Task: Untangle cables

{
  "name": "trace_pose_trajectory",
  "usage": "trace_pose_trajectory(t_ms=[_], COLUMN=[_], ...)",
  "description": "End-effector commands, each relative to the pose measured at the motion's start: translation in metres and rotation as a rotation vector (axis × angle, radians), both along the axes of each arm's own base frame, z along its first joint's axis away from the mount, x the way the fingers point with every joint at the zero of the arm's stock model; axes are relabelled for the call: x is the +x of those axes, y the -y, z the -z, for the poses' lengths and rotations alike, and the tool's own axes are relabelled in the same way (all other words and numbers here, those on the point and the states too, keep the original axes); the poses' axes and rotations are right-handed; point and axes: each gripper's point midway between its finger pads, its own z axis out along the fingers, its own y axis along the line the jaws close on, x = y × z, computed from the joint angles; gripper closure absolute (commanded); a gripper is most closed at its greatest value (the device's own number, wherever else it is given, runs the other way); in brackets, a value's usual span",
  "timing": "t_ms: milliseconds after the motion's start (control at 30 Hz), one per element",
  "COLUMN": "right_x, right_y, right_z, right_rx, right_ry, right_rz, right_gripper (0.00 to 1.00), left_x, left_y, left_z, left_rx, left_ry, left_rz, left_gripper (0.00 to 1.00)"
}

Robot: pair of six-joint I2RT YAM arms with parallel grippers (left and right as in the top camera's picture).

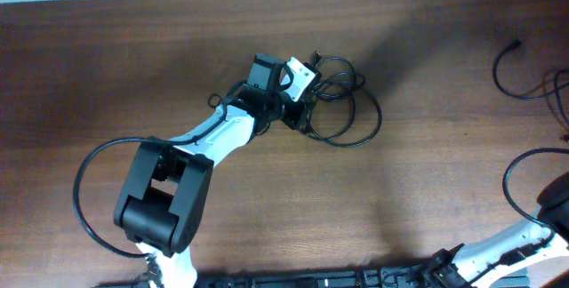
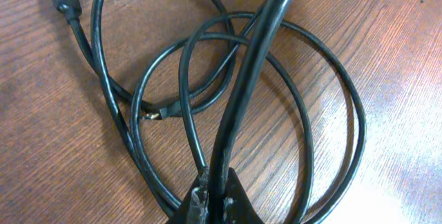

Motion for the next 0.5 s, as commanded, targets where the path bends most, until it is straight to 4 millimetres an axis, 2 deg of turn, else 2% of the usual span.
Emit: trace_pose_trajectory(t_ms=[0,67,133,200,267,333,467], right_x=[0.033,0.042,0.052,0.056,0.053,0.039,0.022], right_y=[-0.091,-0.142,-0.195,-0.237,-0.282,-0.332,-0.386], right_z=[-0.038,-0.042,-0.043,-0.048,-0.055,-0.051,-0.051], right_rx=[-0.001,-0.040,-0.059,-0.049,-0.031,-0.040,-0.007], right_ry=[0.185,0.194,0.209,0.266,0.327,0.335,0.345], right_rz=[-0.410,-0.603,-0.777,-0.920,-1.072,-1.261,-1.423], right_gripper=[0.01,0.01,0.01,0.01,0.01,0.01,0.01], left_x=[0.001,-0.001,-0.017,-0.023,-0.029,-0.032,-0.019], left_y=[0.007,0.008,0.015,0.014,0.011,0.008,-0.006], left_z=[-0.052,-0.082,-0.112,-0.130,-0.145,-0.164,-0.161], left_rx=[-0.060,-0.093,-0.137,-0.146,-0.123,-0.126,-0.049], left_ry=[0.105,0.165,0.253,0.300,0.373,0.434,0.454], left_rz=[0.030,0.046,0.175,0.202,0.247,0.257,0.172], left_gripper=[1.00,1.00,1.00,1.00,1.00,1.00,1.00])
